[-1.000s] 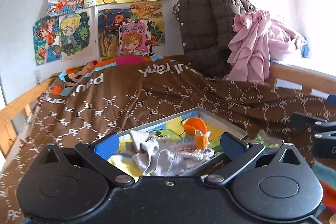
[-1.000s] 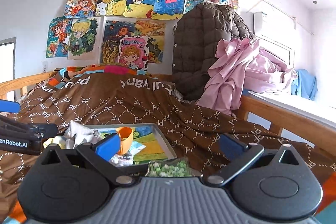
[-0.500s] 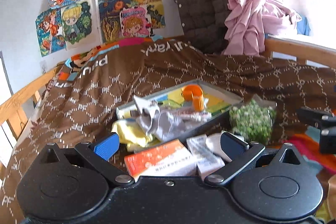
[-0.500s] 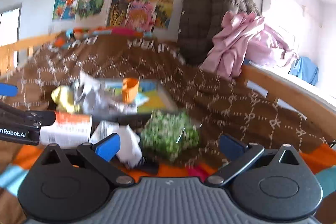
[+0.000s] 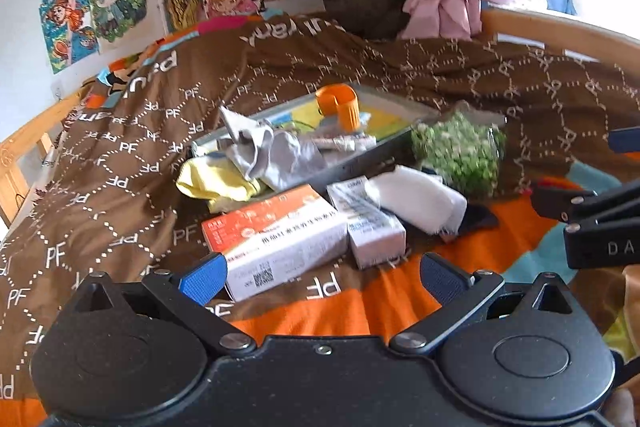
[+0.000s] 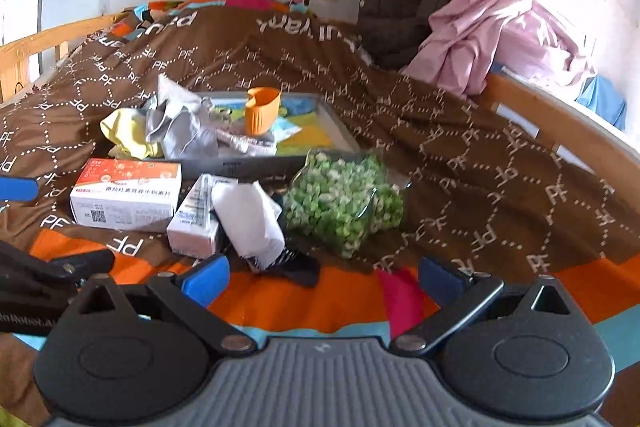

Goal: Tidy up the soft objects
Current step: 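Move both open tools back over the remaining pile beside the tray, then grasp the white cloth with the left tool while the right tool grasps the black sock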

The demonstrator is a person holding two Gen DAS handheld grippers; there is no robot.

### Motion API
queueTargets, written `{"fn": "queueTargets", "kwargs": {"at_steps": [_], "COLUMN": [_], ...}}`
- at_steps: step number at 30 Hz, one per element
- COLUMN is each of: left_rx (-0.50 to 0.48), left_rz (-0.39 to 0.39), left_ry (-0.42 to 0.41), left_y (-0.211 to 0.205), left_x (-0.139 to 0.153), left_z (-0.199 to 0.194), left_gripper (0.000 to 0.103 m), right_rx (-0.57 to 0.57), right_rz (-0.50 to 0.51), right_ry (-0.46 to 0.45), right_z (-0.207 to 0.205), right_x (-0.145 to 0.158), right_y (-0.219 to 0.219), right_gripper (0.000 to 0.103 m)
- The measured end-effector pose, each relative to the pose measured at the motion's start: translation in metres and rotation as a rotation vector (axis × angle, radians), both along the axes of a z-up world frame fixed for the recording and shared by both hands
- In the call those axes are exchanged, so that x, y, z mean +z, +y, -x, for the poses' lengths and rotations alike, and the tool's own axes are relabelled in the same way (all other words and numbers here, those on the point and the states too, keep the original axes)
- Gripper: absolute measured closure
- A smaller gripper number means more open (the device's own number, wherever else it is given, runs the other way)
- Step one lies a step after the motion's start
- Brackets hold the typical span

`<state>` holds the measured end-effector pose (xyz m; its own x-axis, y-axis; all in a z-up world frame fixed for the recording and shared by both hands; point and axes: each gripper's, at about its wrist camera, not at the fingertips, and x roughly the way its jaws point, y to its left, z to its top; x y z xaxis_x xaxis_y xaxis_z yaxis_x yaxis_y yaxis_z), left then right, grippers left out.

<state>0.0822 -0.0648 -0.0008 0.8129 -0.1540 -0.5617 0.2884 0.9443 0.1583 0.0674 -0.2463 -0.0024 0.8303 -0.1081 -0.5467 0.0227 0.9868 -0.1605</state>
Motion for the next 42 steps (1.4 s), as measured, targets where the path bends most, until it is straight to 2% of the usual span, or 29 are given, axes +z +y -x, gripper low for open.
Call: {"fn": "queueTargets", "kwargs": {"at_steps": [8, 12, 19, 25, 30, 36, 42], "left_rx": [-0.018, -0.009, 0.031, 0.042, 0.043, -0.013, -0.035], "left_rz": [-0.01, -0.045, -0.04, -0.031, 0.007, 0.064, 0.149], "left_ry": [0.048, 0.037, 0.038, 0.044, 0.053, 0.021, 0.074], "left_y": [-0.005, -0.007, -0.002, 0.002, 0.008, 0.003, 0.001], "left_x": [-0.017, -0.021, -0.025, -0.029, -0.03, -0.031, -0.044], "left_z": [-0.01, -0.014, -0.027, -0.036, -0.04, -0.05, -0.064], "left_gripper": [0.001, 0.001, 0.001, 0.001, 0.001, 0.001, 0.001], "right_rx": [0.021, 0.038, 0.092, 0.221, 0.287, 0.312, 0.36], "right_rz": [-0.06, -0.071, -0.045, 0.071, 0.158, 0.193, 0.216], "right_ry": [0.054, 0.079, 0.137, 0.167, 0.188, 0.169, 0.134], "right_z": [-0.012, -0.017, -0.033, -0.041, -0.052, -0.066, -0.079], "right_x": [-0.005, -0.007, -0.018, -0.032, -0.046, -0.055, -0.064], "right_y": [-0.006, -0.007, -0.001, 0.007, 0.004, 0.001, 0.001], "right_gripper": [0.0, 0.0, 0.0, 0.0, 0.0, 0.0, 0.002]}}
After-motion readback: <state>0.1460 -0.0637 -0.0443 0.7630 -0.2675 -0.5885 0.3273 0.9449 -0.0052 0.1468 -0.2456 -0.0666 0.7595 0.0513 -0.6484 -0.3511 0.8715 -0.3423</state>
